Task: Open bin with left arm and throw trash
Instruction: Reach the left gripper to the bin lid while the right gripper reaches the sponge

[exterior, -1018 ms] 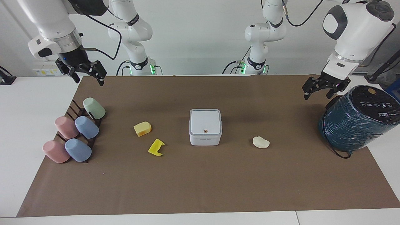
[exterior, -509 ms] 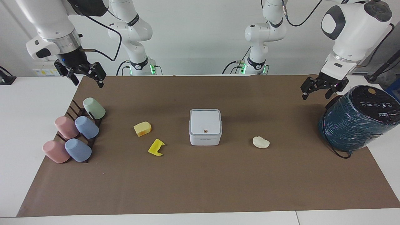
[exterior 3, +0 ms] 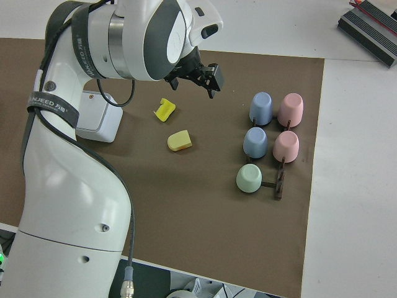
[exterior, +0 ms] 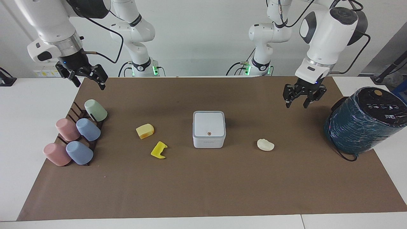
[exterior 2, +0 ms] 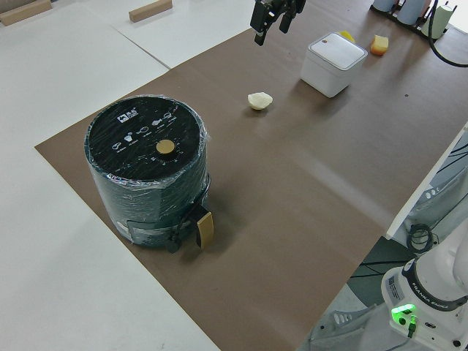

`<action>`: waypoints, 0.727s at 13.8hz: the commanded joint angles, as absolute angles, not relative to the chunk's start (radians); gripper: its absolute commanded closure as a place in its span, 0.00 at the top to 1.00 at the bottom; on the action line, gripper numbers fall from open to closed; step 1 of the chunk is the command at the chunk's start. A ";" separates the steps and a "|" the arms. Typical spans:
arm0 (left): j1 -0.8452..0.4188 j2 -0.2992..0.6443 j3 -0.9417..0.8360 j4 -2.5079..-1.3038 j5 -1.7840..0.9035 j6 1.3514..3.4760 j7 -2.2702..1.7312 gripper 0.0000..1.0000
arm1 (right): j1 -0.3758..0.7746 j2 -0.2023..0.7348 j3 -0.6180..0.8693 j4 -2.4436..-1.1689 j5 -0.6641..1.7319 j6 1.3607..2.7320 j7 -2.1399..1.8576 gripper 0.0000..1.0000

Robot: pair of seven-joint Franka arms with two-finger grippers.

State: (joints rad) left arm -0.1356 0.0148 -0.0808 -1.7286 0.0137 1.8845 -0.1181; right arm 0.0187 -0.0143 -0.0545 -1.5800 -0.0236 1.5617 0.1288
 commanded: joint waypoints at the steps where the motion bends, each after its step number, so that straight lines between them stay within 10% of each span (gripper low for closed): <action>1: -0.219 -0.021 -0.071 -1.808 0.018 1.969 -0.227 0.35 | 0.008 -0.052 -0.054 -1.647 -0.031 1.574 0.135 1.00; 6: -0.346 0.023 -0.069 -1.864 -0.049 2.163 -0.471 0.02 | 0.011 -0.091 -0.052 -1.790 -0.031 1.746 0.097 1.00; 10: -0.411 0.095 -0.071 -1.864 -0.115 2.291 -0.538 0.00 | 0.023 -0.046 -0.049 -1.853 -0.026 1.876 0.086 1.00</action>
